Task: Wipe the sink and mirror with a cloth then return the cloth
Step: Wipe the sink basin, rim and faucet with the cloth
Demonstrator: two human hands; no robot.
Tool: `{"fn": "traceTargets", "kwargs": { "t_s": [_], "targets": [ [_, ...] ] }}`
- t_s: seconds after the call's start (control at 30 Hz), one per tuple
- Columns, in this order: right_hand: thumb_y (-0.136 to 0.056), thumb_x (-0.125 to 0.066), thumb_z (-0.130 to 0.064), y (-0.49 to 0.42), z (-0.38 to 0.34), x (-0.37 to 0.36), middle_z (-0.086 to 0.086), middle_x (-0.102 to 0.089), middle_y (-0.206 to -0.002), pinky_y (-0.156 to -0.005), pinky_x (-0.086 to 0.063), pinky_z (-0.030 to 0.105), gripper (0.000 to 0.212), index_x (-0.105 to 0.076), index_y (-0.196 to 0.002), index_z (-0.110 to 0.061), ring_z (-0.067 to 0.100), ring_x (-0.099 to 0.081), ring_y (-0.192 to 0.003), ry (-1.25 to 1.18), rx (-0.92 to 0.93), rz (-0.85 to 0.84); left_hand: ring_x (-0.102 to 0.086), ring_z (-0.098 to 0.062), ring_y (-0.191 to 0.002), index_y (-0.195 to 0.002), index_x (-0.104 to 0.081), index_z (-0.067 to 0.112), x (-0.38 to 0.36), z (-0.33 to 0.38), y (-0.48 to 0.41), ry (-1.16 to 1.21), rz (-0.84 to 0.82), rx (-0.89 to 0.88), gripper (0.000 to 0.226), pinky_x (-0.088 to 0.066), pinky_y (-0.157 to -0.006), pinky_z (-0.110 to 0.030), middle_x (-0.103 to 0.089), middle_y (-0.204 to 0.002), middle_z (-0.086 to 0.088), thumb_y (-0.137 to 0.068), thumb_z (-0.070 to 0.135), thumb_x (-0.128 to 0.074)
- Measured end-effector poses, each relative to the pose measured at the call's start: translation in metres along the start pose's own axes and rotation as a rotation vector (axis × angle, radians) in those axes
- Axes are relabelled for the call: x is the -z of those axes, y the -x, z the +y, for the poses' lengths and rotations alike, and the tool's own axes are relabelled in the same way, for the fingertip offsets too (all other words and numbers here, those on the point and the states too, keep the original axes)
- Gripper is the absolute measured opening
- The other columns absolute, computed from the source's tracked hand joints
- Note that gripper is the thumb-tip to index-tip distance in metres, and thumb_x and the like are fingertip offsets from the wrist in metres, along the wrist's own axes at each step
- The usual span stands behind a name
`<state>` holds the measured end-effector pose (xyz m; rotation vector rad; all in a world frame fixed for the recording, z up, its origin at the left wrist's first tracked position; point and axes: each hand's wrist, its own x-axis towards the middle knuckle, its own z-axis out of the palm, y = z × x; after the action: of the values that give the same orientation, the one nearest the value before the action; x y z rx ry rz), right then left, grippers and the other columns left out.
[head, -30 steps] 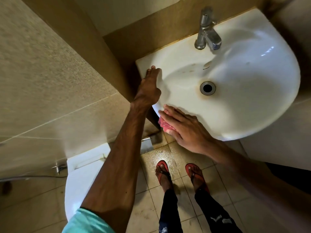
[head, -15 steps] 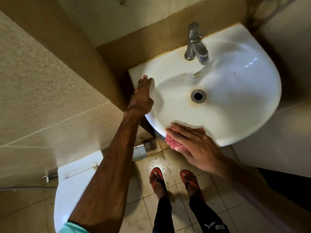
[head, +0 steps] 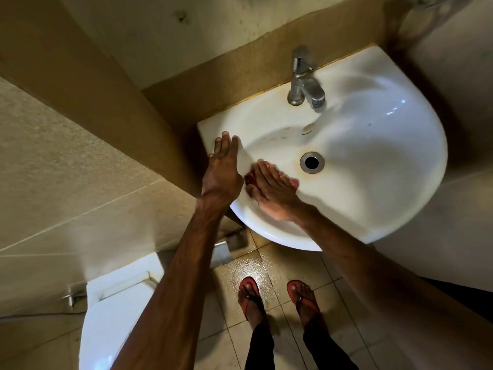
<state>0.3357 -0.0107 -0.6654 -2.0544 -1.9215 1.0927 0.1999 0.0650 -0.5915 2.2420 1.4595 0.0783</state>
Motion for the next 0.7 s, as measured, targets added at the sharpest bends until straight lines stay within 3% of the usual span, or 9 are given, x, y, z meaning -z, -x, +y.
{"fn": "traceTargets", "kwargs": {
  "t_s": [0.1,0.2,0.3,0.4,0.53,0.6,0.7],
  "targets": [
    [-0.109,-0.018,-0.055,0.001,0.005,-0.001,0.002,0.009,-0.176,-0.131,0.008,0.044,0.071,-0.001,-0.168,-0.018,0.021,0.01,-0.163,0.02,-0.001,0.038,0.007,-0.025,-0.157,-0.161,-0.01,0.013,0.0,0.0,-0.001,-0.007,-0.009,-0.002,0.092,-0.009,-0.127,-0.043,0.004,-0.17,-0.008,-0.082,-0.01,-0.05],
    [-0.113,-0.027,-0.047,0.025,0.001,0.007,-0.003,0.009,-0.176,-0.132,0.005,0.047,0.065,-0.003,-0.168,-0.023,0.018,0.011,-0.163,-0.046,0.026,-0.053,0.008,-0.026,-0.157,-0.161,-0.008,0.014,-0.002,0.001,-0.001,-0.063,-0.011,0.0,0.094,-0.01,-0.128,-0.045,0.006,-0.169,-0.009,-0.081,-0.01,-0.05],
    [-0.112,-0.03,-0.05,0.054,0.008,0.013,-0.006,0.008,-0.176,-0.132,0.003,0.046,0.064,-0.006,-0.168,-0.028,0.016,0.011,-0.162,-0.047,0.107,-0.145,0.007,-0.027,-0.157,-0.161,-0.007,0.012,-0.014,0.008,0.003,-0.151,0.064,0.021,0.094,-0.011,-0.128,-0.046,0.006,-0.169,-0.01,-0.079,-0.009,-0.047],
    [-0.109,-0.036,-0.056,0.052,0.019,0.015,-0.01,0.006,-0.176,-0.13,0.0,0.047,0.065,-0.013,-0.166,-0.037,0.017,0.005,-0.162,0.002,0.09,-0.091,0.004,-0.028,-0.157,-0.16,-0.008,0.009,-0.024,0.015,0.005,-0.201,0.157,0.047,0.091,-0.013,-0.127,-0.046,0.002,-0.169,-0.012,-0.08,-0.007,-0.046],
    [-0.096,-0.02,-0.076,0.015,0.046,0.011,0.0,0.011,-0.176,-0.128,-0.003,0.058,0.079,-0.014,-0.166,-0.038,0.031,0.007,-0.163,0.071,-0.074,0.032,0.01,-0.029,-0.156,-0.159,0.007,0.005,-0.031,0.019,0.005,-0.325,0.124,0.015,0.091,-0.006,-0.129,-0.04,0.013,-0.168,-0.013,-0.084,-0.005,-0.043],
    [-0.1,-0.018,-0.074,-0.001,0.062,0.008,0.011,-0.008,-0.175,-0.123,-0.019,0.067,0.078,-0.029,-0.164,-0.032,0.039,-0.01,-0.161,0.142,-0.106,0.111,0.013,-0.031,-0.156,-0.158,0.012,0.005,-0.032,0.019,0.005,-0.393,0.112,-0.002,0.089,-0.004,-0.129,-0.04,0.016,-0.167,-0.014,-0.086,-0.003,-0.04],
    [-0.107,-0.031,-0.061,-0.017,0.079,-0.008,0.016,-0.031,-0.169,-0.114,-0.037,0.064,0.065,-0.044,-0.159,-0.024,0.04,-0.033,-0.155,0.21,-0.149,0.212,0.008,-0.032,-0.156,-0.158,0.009,0.002,-0.036,0.019,0.001,-0.436,0.131,-0.011,0.079,-0.01,-0.128,-0.04,0.011,-0.168,-0.015,-0.092,0.0,-0.034]
  ]
}}
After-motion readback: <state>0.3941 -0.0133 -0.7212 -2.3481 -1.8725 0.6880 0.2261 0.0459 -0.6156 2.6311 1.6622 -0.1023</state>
